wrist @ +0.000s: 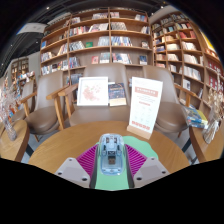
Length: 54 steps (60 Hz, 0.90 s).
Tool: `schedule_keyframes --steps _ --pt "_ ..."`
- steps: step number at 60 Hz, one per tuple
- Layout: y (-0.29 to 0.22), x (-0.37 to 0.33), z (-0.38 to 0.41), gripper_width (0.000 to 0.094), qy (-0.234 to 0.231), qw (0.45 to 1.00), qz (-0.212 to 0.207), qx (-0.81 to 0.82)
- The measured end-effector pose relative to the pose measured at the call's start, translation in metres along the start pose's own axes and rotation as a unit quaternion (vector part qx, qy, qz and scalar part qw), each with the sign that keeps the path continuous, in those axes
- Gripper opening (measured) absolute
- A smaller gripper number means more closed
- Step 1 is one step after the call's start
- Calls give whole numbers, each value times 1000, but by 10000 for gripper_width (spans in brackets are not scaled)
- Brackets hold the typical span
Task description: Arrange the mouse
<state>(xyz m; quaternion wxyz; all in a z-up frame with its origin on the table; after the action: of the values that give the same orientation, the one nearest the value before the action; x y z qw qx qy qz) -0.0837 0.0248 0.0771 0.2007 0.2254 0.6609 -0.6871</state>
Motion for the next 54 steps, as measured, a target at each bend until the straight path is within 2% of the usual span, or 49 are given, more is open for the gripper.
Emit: schedule_keyframes --steps 6,12,20,25,27,33,41,54 --pt "25 33 -14 428 1 999 36 14" --pt "48 49 -23 432 7 998 55 13" --pt "49 48 -21 508 3 999 40 -9" --pt "47 43 -24 751 16 999 37 -11" --pt "42 36 -25 814 22 999 29 -10" --pt "32 -1 -23 854 25 1000 15 1" --pt "41 -93 -8 854 12 1000 4 2" --pt "106 -232 23 855 3 1000 7 15"
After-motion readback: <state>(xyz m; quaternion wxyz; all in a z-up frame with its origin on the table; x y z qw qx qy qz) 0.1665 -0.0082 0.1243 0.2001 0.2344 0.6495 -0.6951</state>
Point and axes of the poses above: the point between the fingertips, and its own axes, seen from behind it with the camera up: z to the left, y down, x forward, the way the camera looks, the point moved 3 cm from there along -x, backward, against the way the camera looks, and after that the axes turned 5 degrees about z, right-handed, at the moved point
